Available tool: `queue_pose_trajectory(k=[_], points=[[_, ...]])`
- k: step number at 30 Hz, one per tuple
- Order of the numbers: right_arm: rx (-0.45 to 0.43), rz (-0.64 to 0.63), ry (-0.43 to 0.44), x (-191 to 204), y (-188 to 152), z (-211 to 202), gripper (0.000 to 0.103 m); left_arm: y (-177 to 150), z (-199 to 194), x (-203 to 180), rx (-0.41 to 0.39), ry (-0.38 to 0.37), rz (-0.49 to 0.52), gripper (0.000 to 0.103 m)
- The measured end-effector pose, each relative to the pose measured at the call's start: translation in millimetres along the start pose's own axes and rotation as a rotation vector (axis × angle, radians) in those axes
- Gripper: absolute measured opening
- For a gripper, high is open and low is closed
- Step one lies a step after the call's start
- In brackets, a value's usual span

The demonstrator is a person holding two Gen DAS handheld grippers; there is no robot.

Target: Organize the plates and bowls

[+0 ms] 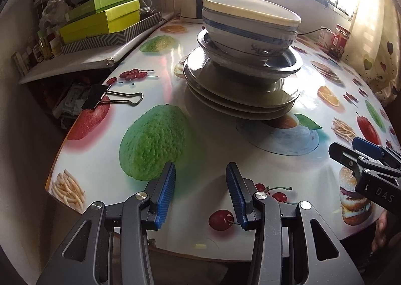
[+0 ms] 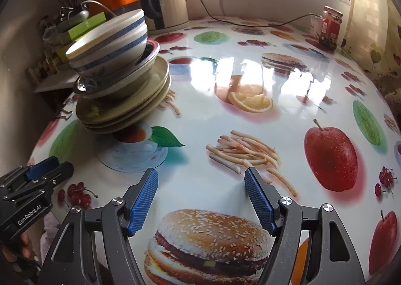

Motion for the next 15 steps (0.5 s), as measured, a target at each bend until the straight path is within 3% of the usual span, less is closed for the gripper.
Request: queue_pose_trajectory(k=[15], points=[[-0.013, -0.016, -0.048, 2.0, -3.3, 1.0, 0.083, 1.6, 1.3, -5.1, -0.031, 0.006, 0.011, 0.054]])
Point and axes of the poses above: each gripper's, at about its wrist camera, not at the fingertips, and z roughly the way its jaws point, x to its left, y to its top, the point moved 10 cm from there along z, roughly the way its jaws point, and after that the axes turned 2 degrees about x, right-handed, at the moved point
